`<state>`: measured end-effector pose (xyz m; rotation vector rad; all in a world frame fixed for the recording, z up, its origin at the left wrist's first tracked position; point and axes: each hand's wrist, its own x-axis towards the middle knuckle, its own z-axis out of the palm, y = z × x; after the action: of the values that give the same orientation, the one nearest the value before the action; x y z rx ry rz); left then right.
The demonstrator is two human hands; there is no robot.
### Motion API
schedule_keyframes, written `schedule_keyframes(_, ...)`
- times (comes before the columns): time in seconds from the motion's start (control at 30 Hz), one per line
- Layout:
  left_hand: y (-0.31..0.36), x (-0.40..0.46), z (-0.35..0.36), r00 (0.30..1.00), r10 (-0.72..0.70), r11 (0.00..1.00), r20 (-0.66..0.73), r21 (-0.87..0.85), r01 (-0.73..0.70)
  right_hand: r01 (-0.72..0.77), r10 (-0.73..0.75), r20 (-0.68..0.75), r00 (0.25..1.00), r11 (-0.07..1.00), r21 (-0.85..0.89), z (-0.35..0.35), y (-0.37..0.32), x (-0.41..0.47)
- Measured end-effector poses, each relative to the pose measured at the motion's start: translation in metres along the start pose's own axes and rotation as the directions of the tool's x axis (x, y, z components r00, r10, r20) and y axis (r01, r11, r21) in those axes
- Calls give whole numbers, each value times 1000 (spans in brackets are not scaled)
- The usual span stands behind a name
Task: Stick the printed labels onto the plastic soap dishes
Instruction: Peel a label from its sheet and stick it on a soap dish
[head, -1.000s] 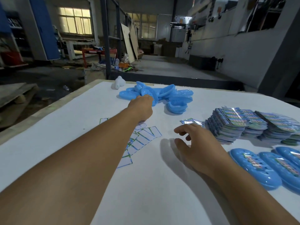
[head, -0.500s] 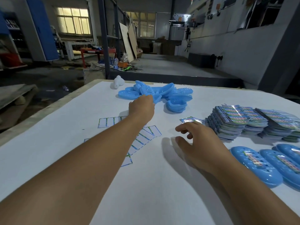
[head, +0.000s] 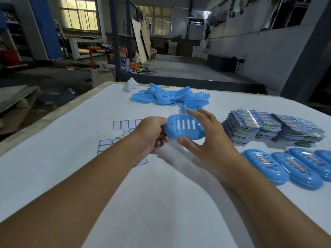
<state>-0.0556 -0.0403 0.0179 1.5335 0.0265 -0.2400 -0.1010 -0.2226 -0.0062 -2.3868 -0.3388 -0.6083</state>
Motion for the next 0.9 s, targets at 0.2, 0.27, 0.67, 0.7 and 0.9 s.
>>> schedule_keyframes(0.2, -1, -17, -21, 983, 139, 922, -116, 377, -86, -6, 7, 70, 998, 1000, -14, 1, 1, -2)
schedule_keyframes(0.27, 1, -15, -33, 919, 364, 736, -153, 652, -182, -60, 67, 114, 991, 996, -65, 1, 4, -1)
schedule_keyframes(0.67, 4, -14, -60, 977, 184, 330, -105, 943, 39, -92, 154, 274, 949, 970, -225, 1, 7, -5)
schedule_keyframes(0.7, 4, -13, -60, 975, 189, 364, -113, 931, 38, -95, 158, 280, 947, 969, -228, 0, 6, -5)
schedule_keyframes(0.9, 4, -10, -63, 962, 212, 558, -174, 829, 27, -105, 171, 288, 942, 967, -231, -1, 6, -6)
